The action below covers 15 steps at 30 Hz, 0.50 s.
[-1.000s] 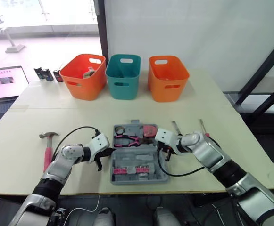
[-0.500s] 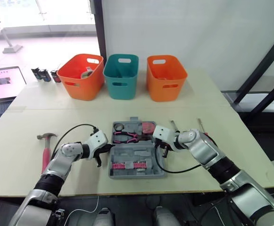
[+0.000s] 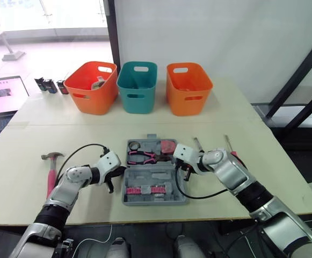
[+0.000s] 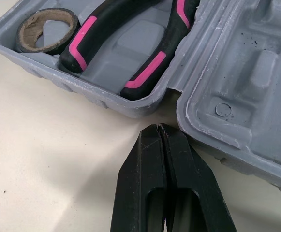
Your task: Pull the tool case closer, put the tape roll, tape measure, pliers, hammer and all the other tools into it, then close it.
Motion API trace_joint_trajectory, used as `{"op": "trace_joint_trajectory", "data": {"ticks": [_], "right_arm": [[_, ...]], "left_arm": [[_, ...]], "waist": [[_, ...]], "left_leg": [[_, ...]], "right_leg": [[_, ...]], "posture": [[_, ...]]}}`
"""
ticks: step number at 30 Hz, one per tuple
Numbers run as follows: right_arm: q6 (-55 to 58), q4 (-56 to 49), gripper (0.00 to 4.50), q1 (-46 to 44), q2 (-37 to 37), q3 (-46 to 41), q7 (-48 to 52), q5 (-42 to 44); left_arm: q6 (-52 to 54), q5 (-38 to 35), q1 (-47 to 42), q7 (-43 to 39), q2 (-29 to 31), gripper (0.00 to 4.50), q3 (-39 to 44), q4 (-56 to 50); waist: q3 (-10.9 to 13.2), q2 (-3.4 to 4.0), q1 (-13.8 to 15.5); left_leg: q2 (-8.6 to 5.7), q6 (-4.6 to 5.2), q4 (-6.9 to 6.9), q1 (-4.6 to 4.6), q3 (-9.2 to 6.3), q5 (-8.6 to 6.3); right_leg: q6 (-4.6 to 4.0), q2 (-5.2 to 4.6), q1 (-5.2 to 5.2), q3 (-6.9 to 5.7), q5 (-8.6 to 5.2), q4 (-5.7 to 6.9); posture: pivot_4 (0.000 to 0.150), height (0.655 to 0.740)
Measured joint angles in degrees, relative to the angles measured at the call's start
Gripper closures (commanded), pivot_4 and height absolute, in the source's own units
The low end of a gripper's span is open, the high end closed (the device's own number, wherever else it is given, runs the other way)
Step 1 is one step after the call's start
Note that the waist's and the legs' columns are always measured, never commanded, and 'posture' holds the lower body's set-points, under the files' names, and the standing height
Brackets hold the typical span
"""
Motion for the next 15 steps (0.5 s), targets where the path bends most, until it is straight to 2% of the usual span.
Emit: {"op": "trace_joint_trajectory", "data": {"ticks": [15], "right_arm": [[-3.8,6.0,4.5,-2.7,4.5,-0.2,-2.9,-2.3]], "left_arm": [[-0.7,-0.6,-1.6,0.0,1.2,4.44,0.6,3.2]], "waist": [[0.0,0.0,-1.0]], "left_leg": [[0.01,0.0,0.0,0.04,-0.02,0.0]], "right_leg": [[-0.03,0.02,0.0,0.0,0.03,0.02]], "posture": [[0.15,0.74]]}}
